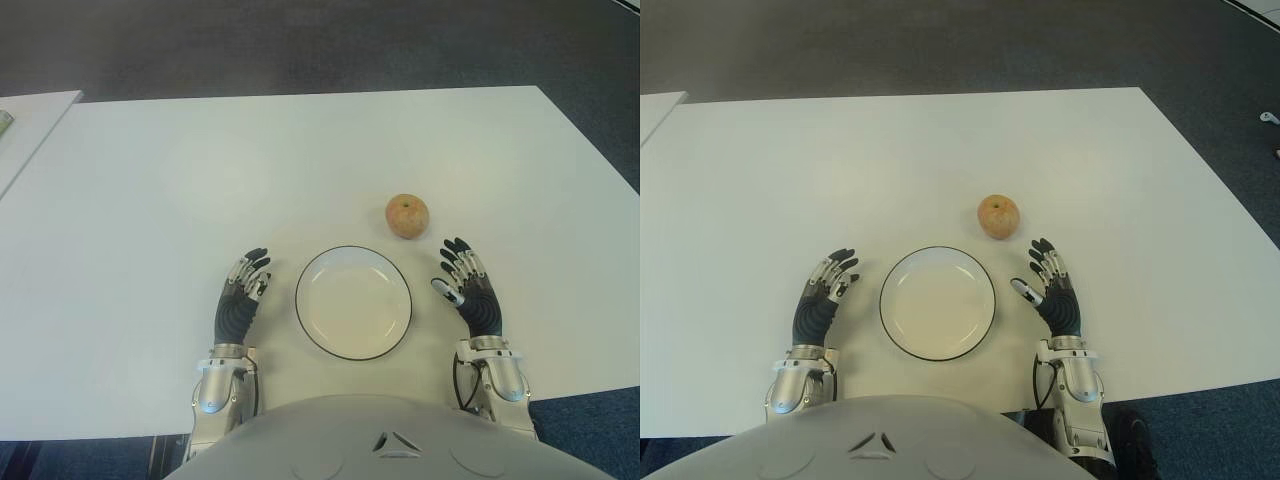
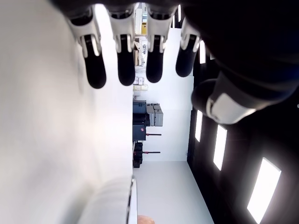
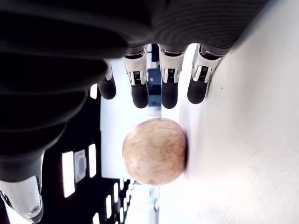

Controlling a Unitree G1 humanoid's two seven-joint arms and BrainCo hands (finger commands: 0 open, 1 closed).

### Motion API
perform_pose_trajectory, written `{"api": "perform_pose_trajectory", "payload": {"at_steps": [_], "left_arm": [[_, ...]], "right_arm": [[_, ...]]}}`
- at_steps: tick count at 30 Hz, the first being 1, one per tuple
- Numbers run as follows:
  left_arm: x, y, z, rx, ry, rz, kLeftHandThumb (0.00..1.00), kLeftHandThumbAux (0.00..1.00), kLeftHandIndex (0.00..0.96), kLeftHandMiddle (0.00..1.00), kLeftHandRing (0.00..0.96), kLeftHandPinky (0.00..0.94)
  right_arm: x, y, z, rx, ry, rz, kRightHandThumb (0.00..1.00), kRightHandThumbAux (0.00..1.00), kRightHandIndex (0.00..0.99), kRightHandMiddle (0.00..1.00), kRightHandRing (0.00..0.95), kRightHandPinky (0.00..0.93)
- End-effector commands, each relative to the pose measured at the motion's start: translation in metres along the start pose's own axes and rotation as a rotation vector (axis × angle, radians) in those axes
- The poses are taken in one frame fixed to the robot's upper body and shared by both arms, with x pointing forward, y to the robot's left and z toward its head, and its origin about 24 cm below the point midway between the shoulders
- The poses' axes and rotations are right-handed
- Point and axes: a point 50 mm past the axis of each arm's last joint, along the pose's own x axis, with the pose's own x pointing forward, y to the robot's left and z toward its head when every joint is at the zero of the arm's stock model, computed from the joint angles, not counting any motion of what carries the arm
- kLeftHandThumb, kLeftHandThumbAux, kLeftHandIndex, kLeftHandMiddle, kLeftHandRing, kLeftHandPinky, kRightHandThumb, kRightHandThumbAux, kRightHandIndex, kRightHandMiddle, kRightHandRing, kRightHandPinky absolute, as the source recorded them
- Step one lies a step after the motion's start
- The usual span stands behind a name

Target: Put the apples into the plate.

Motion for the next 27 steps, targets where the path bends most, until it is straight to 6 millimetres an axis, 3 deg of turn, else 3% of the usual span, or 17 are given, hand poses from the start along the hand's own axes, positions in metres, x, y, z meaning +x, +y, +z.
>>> {"api": "perform_pose_trajectory", "payload": {"at_steps": [1,13,20,24,27], "left_arm": [[-0.018,0.0,-0.027,-0.008,0.182,0.01,0.123,0.577,0.183,0.189,0.207,0.266],[-0.015,-0.002,-0.028,-0.003,0.187,0.002,0.135,0.604,0.168,0.171,0.186,0.246],[-0.011,-0.004,-0.029,-0.004,0.193,-0.01,0.143,0.615,0.172,0.185,0.201,0.265],[-0.01,-0.005,-0.029,-0.017,0.196,-0.013,0.154,0.616,0.177,0.187,0.203,0.259],[-0.009,-0.006,-0.029,-0.022,0.197,-0.011,0.163,0.618,0.174,0.183,0.198,0.253]], "right_arm": [[-0.035,0.003,-0.046,0.054,0.325,-0.005,0.13,0.64,0.034,0.13,0.104,0.121],[-0.033,0.002,-0.035,0.077,0.24,-0.049,0.17,0.663,0.046,0.112,0.093,0.13],[-0.028,-0.004,-0.013,-0.001,0.101,-0.102,0.216,0.683,0.062,0.106,0.096,0.148],[-0.023,-0.006,0.016,-0.203,-0.061,-0.138,0.325,0.681,0.063,0.103,0.097,0.142],[-0.017,-0.009,0.026,-0.367,-0.147,-0.166,0.401,0.659,0.057,0.104,0.099,0.128]]}}
